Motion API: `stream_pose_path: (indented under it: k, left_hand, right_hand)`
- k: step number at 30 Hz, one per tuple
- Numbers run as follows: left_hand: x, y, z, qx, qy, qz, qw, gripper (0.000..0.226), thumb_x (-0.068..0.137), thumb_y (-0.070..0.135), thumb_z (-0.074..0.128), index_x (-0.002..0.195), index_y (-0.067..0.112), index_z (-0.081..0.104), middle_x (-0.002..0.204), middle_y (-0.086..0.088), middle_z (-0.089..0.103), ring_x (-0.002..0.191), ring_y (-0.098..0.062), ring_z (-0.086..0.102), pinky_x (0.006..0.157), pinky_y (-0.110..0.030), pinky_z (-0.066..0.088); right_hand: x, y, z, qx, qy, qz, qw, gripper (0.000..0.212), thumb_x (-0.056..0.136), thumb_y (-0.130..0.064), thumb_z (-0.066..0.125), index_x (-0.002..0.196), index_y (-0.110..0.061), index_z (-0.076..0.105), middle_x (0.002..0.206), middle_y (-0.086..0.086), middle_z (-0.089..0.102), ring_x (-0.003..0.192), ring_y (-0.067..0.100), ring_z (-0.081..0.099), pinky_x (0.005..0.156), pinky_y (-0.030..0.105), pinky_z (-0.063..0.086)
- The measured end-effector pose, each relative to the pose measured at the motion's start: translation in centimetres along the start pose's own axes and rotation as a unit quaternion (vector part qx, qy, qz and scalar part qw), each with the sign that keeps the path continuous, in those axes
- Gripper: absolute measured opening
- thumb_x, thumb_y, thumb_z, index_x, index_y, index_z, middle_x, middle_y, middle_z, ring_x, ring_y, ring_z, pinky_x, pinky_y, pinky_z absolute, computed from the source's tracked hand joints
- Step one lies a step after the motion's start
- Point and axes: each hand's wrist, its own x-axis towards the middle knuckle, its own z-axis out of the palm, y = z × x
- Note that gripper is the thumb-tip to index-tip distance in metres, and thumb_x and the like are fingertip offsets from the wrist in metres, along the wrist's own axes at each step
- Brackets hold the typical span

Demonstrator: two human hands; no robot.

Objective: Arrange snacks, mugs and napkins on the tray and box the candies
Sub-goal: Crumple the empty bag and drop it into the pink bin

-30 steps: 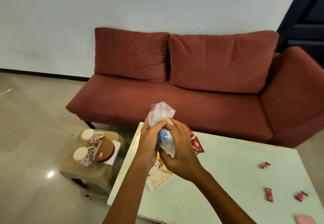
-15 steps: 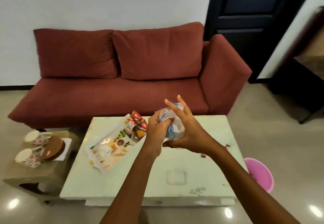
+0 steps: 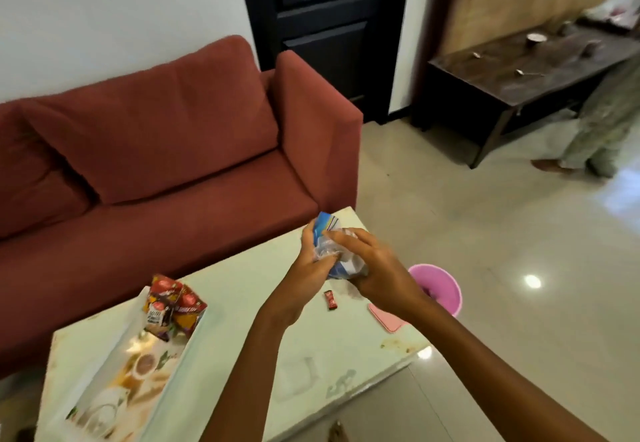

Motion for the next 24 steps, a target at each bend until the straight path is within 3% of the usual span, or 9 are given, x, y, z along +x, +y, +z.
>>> stream_pose_path:
  k: [3, 5, 7, 9, 11, 14, 18, 21, 24]
  left_hand:
    - [3.2, -0.2, 1.0, 0.046, -0.101, -0.039, 0.993, 0.063, 0.091, 0.031, 0.051, 0.143, 0.040, 0.015, 0.138, 0.013, 0.041, 0.125, -0.009, 0.046, 0.103, -0.027, 0.042]
    - [5.3, -0.6, 1.8, 0.078, -0.141, -0.070, 0.985, 0.064, 0.087, 0.037, 0.055, 0.142, 0.038, 0.022, 0.136, 0.018, 0.039, 0.126, -0.005, 0.042, 0.099, -0.024, 0.037]
    - [7.2, -1.2, 2.8, 0.105, -0.150, -0.103, 0.978, 0.059, 0.086, 0.043, 0.055, 0.139, 0.039, 0.029, 0.131, 0.021, 0.038, 0.122, -0.002, 0.039, 0.093, -0.023, 0.033]
    - [9.1, -1.9, 3.7, 0.119, -0.147, -0.126, 0.974, 0.052, 0.086, 0.046, 0.053, 0.135, 0.041, 0.036, 0.129, 0.020, 0.040, 0.120, 0.000, 0.037, 0.091, -0.025, 0.032]
    - [11.6, -3.0, 4.7, 0.117, -0.144, -0.143, 0.972, 0.047, 0.087, 0.046, 0.051, 0.132, 0.042, 0.040, 0.128, 0.020, 0.043, 0.119, 0.000, 0.037, 0.091, -0.027, 0.032]
    - [15.7, -5.2, 6.4, 0.105, -0.124, -0.163, 0.973, 0.037, 0.088, 0.044, 0.050, 0.124, 0.043, 0.046, 0.117, 0.026, 0.048, 0.114, 0.002, 0.043, 0.084, -0.020, 0.037]
    - [21.5, -9.7, 9.3, 0.103, -0.055, -0.178, 0.977, 0.021, 0.090, 0.034, 0.051, 0.110, 0.040, 0.053, 0.104, 0.031, 0.054, 0.093, 0.016, 0.054, 0.063, 0.000, 0.041]
    - [26.2, -14.4, 12.4, 0.107, -0.006, -0.188, 0.976, 0.020, 0.091, 0.024, 0.052, 0.109, 0.030, 0.057, 0.108, 0.014, 0.061, 0.103, -0.001, 0.056, 0.076, -0.008, 0.039]
    - [29.4, -18.2, 15.3, 0.109, 0.013, -0.204, 0.973, 0.016, 0.090, 0.022, 0.052, 0.100, 0.033, 0.059, 0.107, 0.009, 0.064, 0.098, -0.008, 0.058, 0.082, -0.017, 0.042]
  right_hand:
    - [-0.1, 4.2, -1.4, -0.001, 0.035, 0.069, 0.997, 0.056, 0.068, 0.013, 0.072, 0.120, -0.003, 0.058, 0.117, 0.015, 0.062, 0.103, 0.021, 0.059, 0.085, 0.010, 0.043]
    - [-0.2, 7.2, -2.2, -0.008, 0.071, 0.132, 0.989, 0.052, 0.067, 0.013, 0.073, 0.116, -0.002, 0.061, 0.112, 0.017, 0.065, 0.098, 0.027, 0.062, 0.080, 0.020, 0.044]
    - [-0.7, 10.7, -3.1, -0.006, 0.094, 0.208, 0.974, 0.050, 0.069, 0.007, 0.074, 0.116, -0.004, 0.061, 0.111, 0.014, 0.066, 0.093, 0.025, 0.062, 0.075, 0.013, 0.042]
    - [-1.3, 14.5, -3.7, -0.004, 0.096, 0.271, 0.958, 0.051, 0.073, 0.000, 0.074, 0.121, -0.009, 0.058, 0.116, 0.009, 0.065, 0.093, 0.017, 0.059, 0.067, 0.000, 0.037]
    - [-2.0, 19.2, -4.0, -0.007, 0.102, 0.327, 0.939, 0.058, 0.077, -0.010, 0.073, 0.129, -0.014, 0.048, 0.114, 0.000, 0.062, 0.091, 0.011, 0.055, 0.055, 0.001, 0.037]
    - [-3.3, 26.5, -3.8, -0.060, 0.115, 0.424, 0.896, 0.062, 0.077, -0.027, 0.074, 0.126, -0.015, 0.038, 0.112, 0.004, 0.060, 0.087, 0.022, 0.059, 0.054, 0.017, 0.038]
    - [-5.4, 36.2, -2.3, -0.171, 0.051, 0.484, 0.857, 0.057, 0.072, -0.037, 0.076, 0.118, -0.013, 0.053, 0.110, 0.021, 0.058, 0.093, 0.036, 0.056, 0.066, 0.035, 0.046]
    - [-7.3, 43.3, -0.2, -0.229, -0.002, 0.461, 0.858, 0.051, 0.067, -0.033, 0.080, 0.109, -0.009, 0.065, 0.109, 0.021, 0.061, 0.098, 0.038, 0.051, 0.072, 0.042, 0.047]
    - [-8.3, 49.1, 2.0, -0.216, -0.065, 0.488, 0.843, 0.049, 0.075, -0.031, 0.075, 0.118, -0.013, 0.062, 0.112, 0.018, 0.061, 0.095, 0.035, 0.058, 0.070, 0.039, 0.051]
